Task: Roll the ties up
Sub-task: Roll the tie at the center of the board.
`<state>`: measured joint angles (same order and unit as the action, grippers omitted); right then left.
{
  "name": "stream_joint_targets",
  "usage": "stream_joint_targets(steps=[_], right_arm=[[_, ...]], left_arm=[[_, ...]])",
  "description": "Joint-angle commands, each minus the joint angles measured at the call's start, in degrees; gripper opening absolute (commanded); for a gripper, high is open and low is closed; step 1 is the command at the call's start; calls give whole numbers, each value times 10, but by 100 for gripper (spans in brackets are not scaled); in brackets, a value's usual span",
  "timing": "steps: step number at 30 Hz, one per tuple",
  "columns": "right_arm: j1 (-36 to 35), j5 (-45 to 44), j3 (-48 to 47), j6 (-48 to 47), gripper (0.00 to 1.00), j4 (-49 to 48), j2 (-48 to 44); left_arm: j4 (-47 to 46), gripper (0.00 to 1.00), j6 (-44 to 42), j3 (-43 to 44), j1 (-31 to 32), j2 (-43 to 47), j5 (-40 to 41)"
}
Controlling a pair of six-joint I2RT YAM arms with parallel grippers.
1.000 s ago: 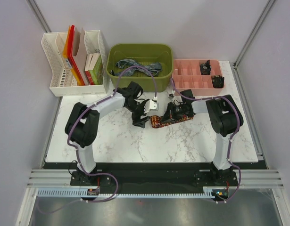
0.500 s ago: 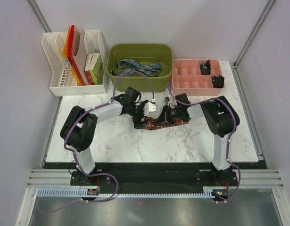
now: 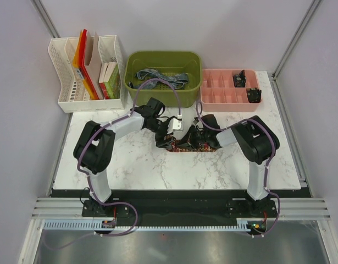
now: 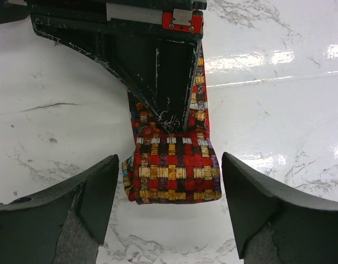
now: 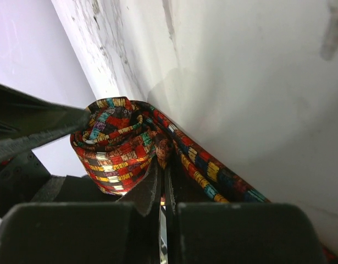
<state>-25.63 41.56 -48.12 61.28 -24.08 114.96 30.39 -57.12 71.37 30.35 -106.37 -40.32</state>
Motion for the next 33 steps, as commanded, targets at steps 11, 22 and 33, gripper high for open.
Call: stream_joint_targets(steps=[11,22,33], right_arm=[[-23,-79,-27,-80,0,-2,-28],[-25,-69,-75,-151,0,97,-49],[-21,-74,-79,-187,0,129,6]], left_arm=[[56,59,-69,30,-16,-19,6],[72,39,-83,32,-16,-30,20],[83,68,-84,27,-19,-9,14]])
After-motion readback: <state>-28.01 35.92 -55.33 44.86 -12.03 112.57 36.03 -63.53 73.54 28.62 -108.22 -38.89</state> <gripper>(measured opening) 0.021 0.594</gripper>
